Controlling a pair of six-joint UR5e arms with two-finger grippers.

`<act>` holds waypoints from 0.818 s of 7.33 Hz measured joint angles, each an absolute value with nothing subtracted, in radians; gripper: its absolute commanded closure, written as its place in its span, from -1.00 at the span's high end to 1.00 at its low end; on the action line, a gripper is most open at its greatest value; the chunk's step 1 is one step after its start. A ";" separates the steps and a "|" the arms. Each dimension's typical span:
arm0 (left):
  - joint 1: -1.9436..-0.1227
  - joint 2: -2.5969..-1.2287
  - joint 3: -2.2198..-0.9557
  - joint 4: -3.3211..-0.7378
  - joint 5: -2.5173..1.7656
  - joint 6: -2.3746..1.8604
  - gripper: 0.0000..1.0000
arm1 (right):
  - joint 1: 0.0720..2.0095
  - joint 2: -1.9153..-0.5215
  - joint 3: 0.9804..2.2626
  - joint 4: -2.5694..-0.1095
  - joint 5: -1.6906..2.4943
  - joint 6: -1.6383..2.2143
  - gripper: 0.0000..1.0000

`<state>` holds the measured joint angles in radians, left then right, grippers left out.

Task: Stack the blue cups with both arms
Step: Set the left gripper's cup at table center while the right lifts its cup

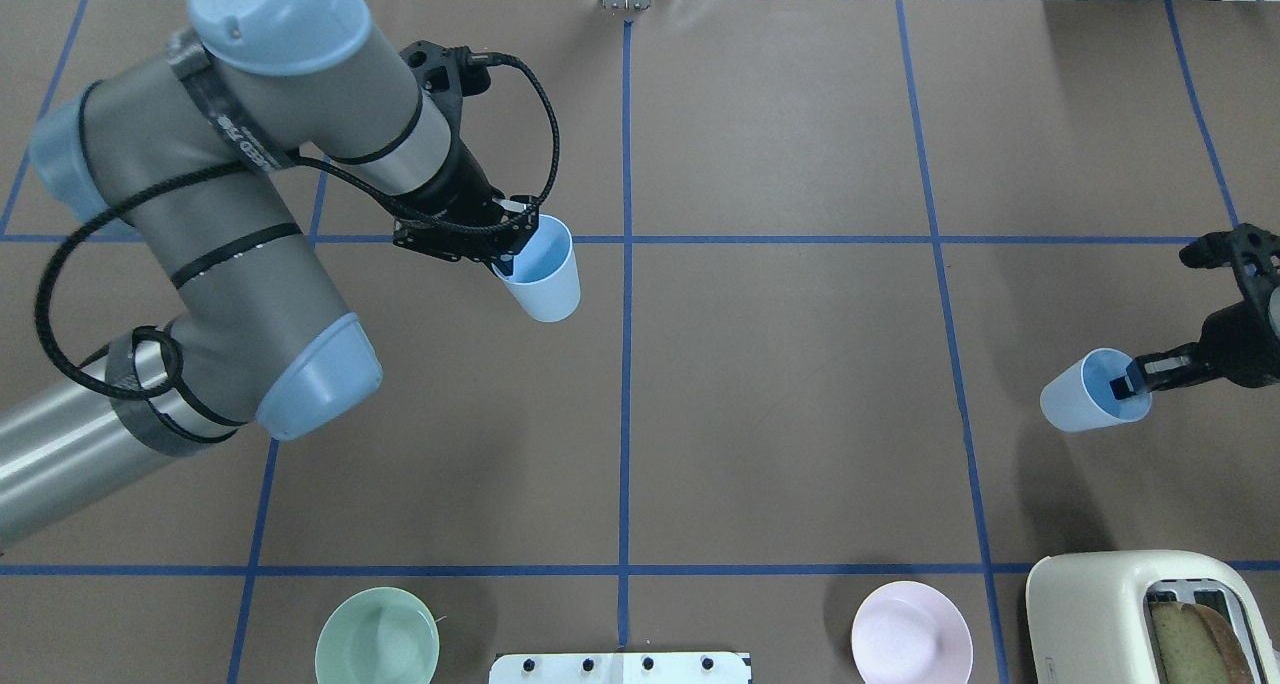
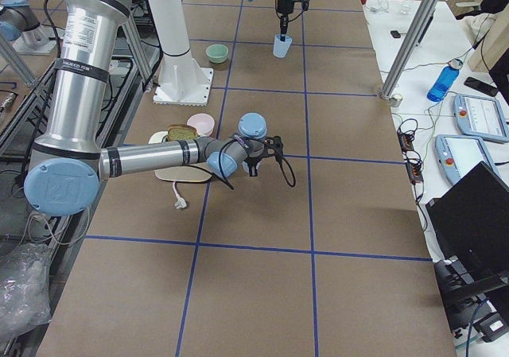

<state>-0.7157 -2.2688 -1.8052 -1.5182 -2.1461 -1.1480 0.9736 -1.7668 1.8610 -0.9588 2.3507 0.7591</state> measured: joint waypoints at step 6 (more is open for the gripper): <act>-0.546 -2.338 -1.573 -1.716 -1.940 -1.279 -1.00 | 1.176 -1.309 1.851 -1.585 2.411 0.546 -1.00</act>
